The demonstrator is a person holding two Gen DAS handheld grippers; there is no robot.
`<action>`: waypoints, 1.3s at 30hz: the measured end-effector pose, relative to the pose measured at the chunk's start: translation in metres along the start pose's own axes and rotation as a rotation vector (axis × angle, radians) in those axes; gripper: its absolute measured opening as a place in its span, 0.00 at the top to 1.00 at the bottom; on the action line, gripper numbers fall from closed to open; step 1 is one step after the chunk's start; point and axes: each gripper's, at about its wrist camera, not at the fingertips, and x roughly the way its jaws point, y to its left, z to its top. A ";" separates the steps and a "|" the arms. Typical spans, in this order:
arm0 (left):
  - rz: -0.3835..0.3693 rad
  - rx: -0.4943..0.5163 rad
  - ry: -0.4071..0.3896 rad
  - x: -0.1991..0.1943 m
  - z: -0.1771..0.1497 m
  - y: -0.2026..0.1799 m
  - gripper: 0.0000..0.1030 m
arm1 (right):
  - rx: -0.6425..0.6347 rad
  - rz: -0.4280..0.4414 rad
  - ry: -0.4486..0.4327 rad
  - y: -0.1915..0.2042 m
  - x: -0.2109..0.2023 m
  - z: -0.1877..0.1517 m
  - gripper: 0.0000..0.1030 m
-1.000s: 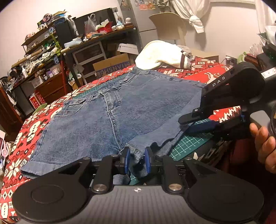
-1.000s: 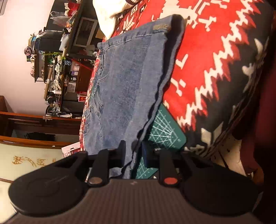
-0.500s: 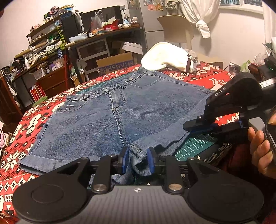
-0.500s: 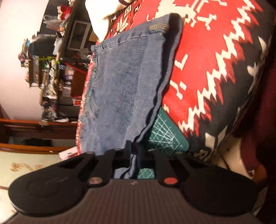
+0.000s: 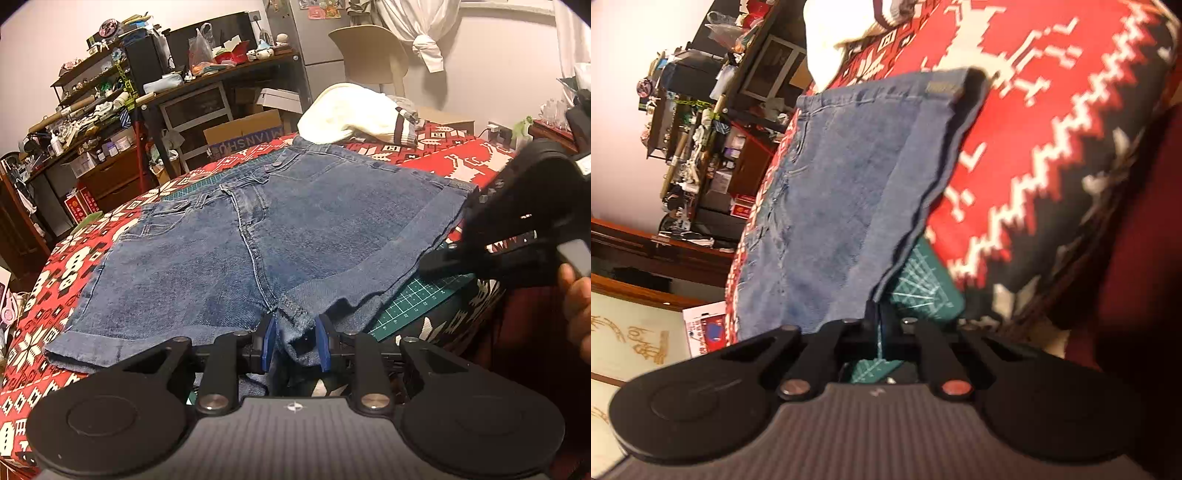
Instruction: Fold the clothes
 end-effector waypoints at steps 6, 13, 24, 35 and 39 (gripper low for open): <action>0.001 0.003 -0.006 0.001 0.001 0.002 0.76 | 0.097 0.066 -0.019 -0.011 -0.012 0.018 0.89; 0.019 0.028 -0.016 -0.002 0.001 -0.003 0.76 | 0.189 0.068 -0.023 -0.024 0.003 0.042 0.84; 0.020 0.045 -0.017 0.001 0.002 -0.004 0.76 | 0.267 0.101 -0.028 -0.034 0.021 0.060 0.81; 0.014 0.047 -0.003 0.007 0.000 -0.008 0.76 | 0.293 0.164 0.014 -0.040 0.037 0.060 0.79; 0.011 0.048 0.002 0.008 0.000 -0.008 0.76 | 0.279 0.153 -0.028 -0.039 0.040 0.063 0.82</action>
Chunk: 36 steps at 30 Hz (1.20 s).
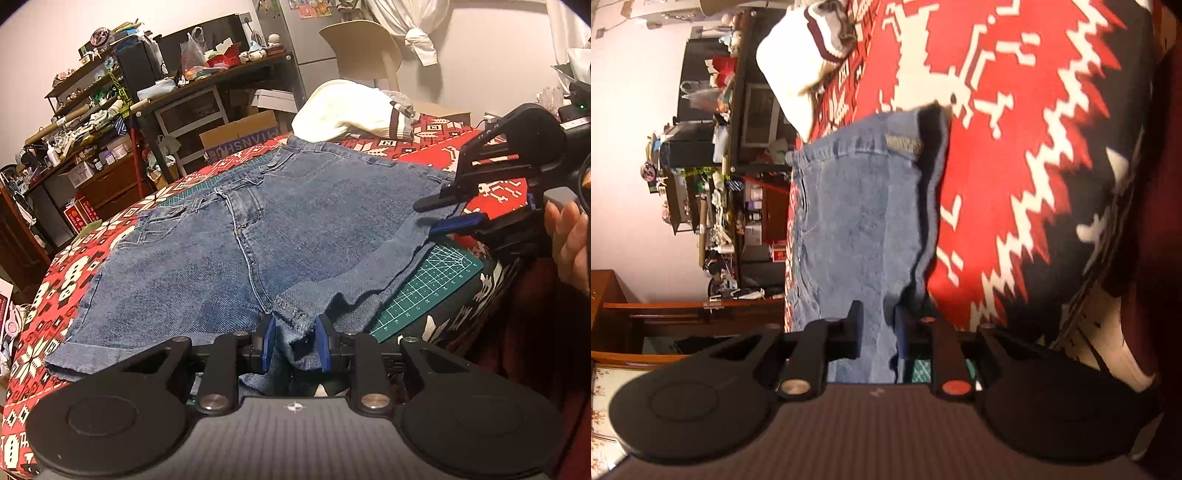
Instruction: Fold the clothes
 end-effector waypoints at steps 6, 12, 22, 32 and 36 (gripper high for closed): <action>-0.001 0.020 -0.001 0.002 0.000 -0.004 0.82 | -0.097 -0.062 -0.014 0.014 0.004 -0.002 0.98; -0.020 0.020 -0.024 -0.010 -0.002 0.000 0.91 | -0.144 -0.074 -0.037 0.017 -0.015 -0.006 0.99; -0.030 0.041 0.019 -0.004 -0.012 -0.003 0.98 | -0.232 -0.124 -0.048 0.016 -0.023 -0.011 0.99; -0.035 0.014 0.026 -0.010 -0.013 0.003 0.97 | -0.400 -0.167 -0.163 0.039 -0.063 0.004 0.90; -0.023 0.007 0.018 -0.014 -0.012 0.006 0.93 | -0.305 -0.169 -0.188 0.032 -0.069 0.029 0.76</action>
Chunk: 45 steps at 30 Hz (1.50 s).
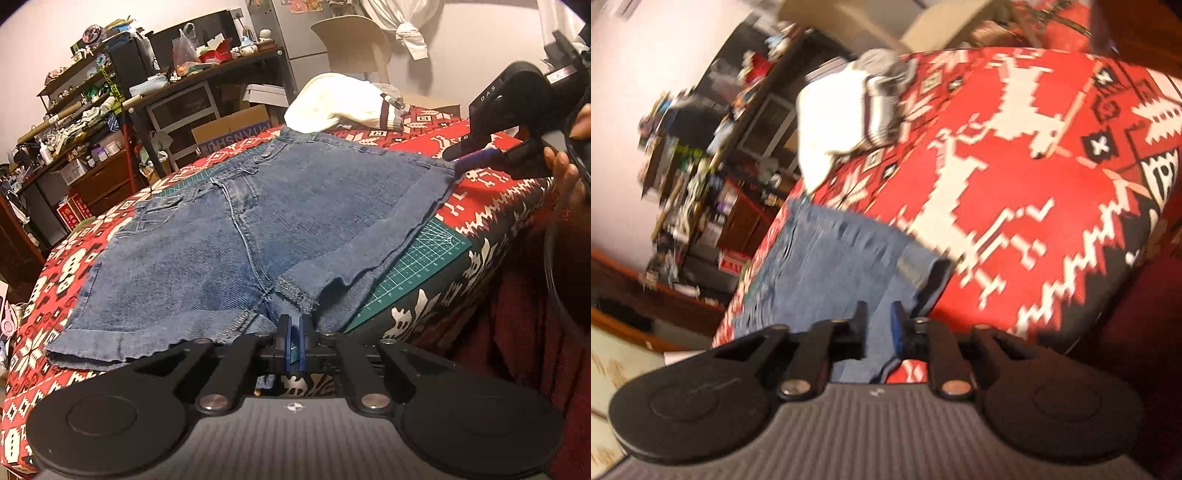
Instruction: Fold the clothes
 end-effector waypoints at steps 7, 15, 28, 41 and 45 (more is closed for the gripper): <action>0.010 -0.018 0.008 0.001 0.001 0.005 0.91 | 0.115 0.023 0.016 -0.018 0.020 0.007 0.76; 0.012 -0.023 0.016 0.002 0.001 0.006 0.91 | 0.146 0.099 0.063 -0.017 0.035 -0.007 0.76; 0.009 -0.043 0.020 0.003 0.001 0.011 0.91 | 0.051 0.017 0.044 -0.016 0.022 -0.016 0.98; 0.019 -0.080 0.000 -0.009 0.004 0.022 0.91 | -0.143 -0.030 0.018 0.005 -0.021 -0.024 0.83; 0.035 -0.109 -0.017 -0.018 0.007 0.033 0.91 | -0.353 -0.006 0.020 0.045 -0.030 -0.047 0.71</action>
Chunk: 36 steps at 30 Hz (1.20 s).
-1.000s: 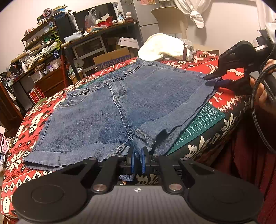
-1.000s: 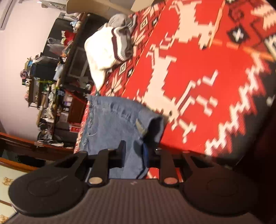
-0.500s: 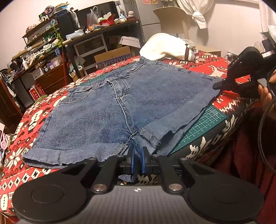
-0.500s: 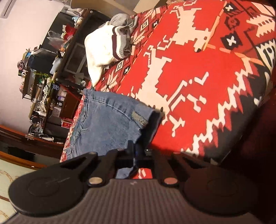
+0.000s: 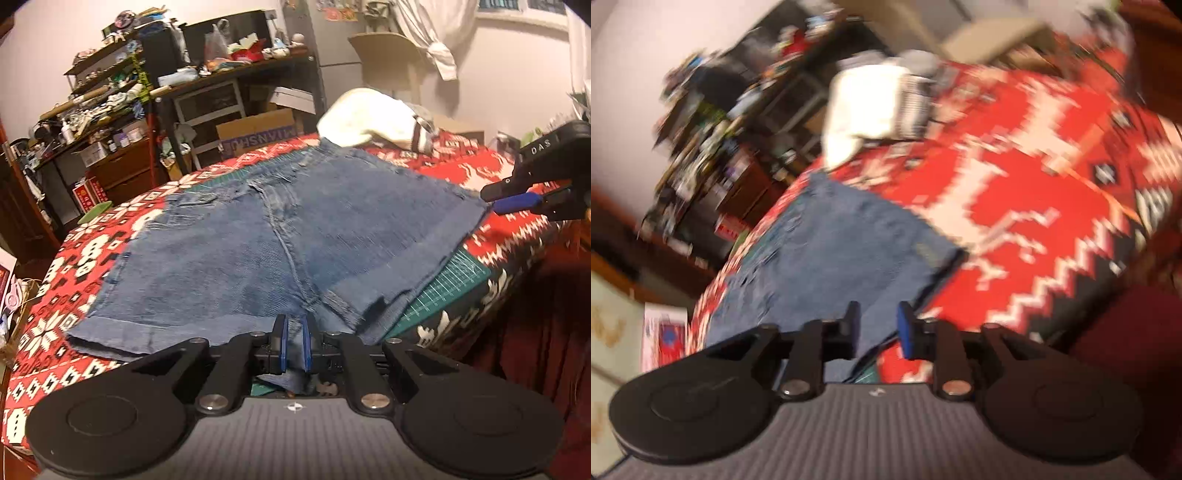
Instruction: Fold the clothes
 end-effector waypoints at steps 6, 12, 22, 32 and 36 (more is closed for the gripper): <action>0.064 -0.032 0.004 -0.005 -0.003 0.029 0.73 | -0.308 0.038 0.023 0.077 0.003 -0.022 0.56; 0.102 -0.115 0.028 0.000 -0.012 0.072 0.36 | -0.558 0.058 0.046 0.144 0.010 -0.058 0.29; 0.125 -0.248 0.013 0.014 -0.023 0.144 0.24 | -0.796 0.107 0.029 0.217 0.007 -0.103 0.01; 0.165 -0.420 0.031 0.043 -0.018 0.230 0.33 | -0.812 0.130 0.109 0.232 0.020 -0.123 0.02; 0.105 -0.424 0.033 0.062 -0.009 0.244 0.65 | -0.809 0.118 0.111 0.236 0.034 -0.126 0.02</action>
